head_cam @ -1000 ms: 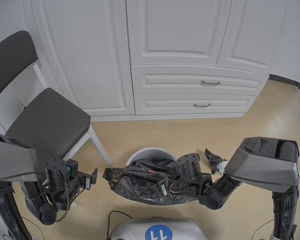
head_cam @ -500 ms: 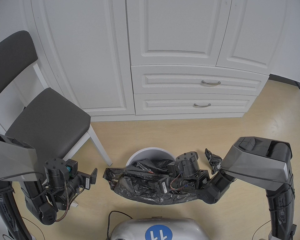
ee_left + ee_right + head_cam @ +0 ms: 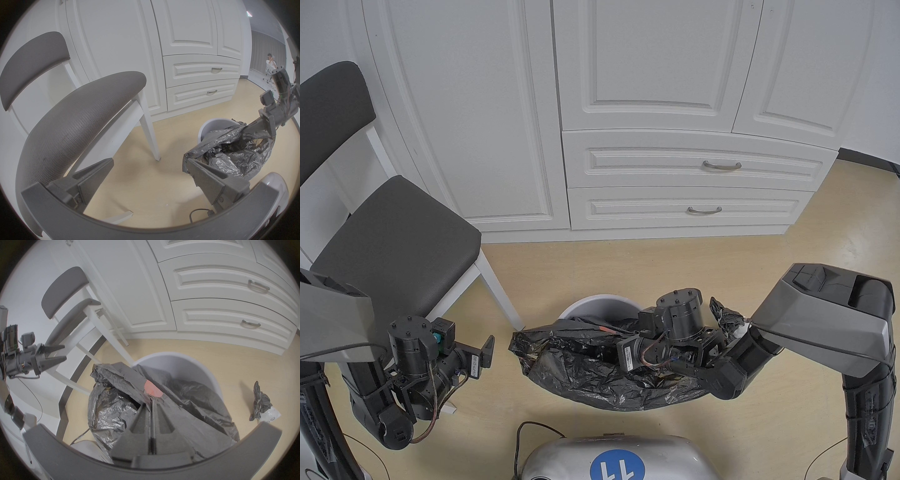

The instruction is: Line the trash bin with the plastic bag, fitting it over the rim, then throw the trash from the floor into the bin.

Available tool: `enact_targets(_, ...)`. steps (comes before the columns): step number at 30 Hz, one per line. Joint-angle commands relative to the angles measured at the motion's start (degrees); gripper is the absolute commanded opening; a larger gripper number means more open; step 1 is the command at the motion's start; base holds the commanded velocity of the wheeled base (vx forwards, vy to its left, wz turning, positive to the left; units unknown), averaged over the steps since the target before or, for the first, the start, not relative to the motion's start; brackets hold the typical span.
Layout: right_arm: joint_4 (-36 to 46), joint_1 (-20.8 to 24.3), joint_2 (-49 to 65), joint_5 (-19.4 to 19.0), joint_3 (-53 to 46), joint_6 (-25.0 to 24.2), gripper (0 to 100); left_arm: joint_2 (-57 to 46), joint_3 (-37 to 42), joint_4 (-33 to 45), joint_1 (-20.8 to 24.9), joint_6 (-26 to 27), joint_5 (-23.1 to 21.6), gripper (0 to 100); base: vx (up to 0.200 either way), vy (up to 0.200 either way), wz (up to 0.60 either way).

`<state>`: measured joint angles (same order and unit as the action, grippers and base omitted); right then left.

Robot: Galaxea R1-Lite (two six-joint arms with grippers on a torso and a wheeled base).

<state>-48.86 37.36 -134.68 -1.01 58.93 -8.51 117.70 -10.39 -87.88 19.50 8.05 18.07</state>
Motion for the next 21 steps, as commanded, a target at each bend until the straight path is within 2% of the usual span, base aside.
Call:
enact_targets(1,-0.18,-0.27,1.09,0.13,1.28,-0.72,0,0.07,-0.25,-0.01,0.01,-0.05,0.04,100,0.0,0.0,0.0)
enact_targets(6,-0.18,-0.71,-0.85,0.84,5.06,-3.53,0,0.16,-0.34,-0.01,-0.26,-0.05,0.04,100,0.0,0.0,0.0)
enact_targets(12,0.87,-1.33,-4.8,6.29,15.51,-11.44,0,0.07,-0.86,-0.01,-0.87,-0.05,0.04,100,0.0,0.0,0.0)
enact_targets(19,0.87,-3.09,-12.01,10.42,26.76,-15.66,0,0.07,-1.04,-0.01,-0.87,-0.14,0.04,100,0.0,0.0,0.0)
enact_targets(21,0.87,-3.09,-12.01,10.42,26.76,-15.66,0,0.07,-1.04,-0.01,-0.87,-0.14,0.04,100,0.0,0.0,0.0)
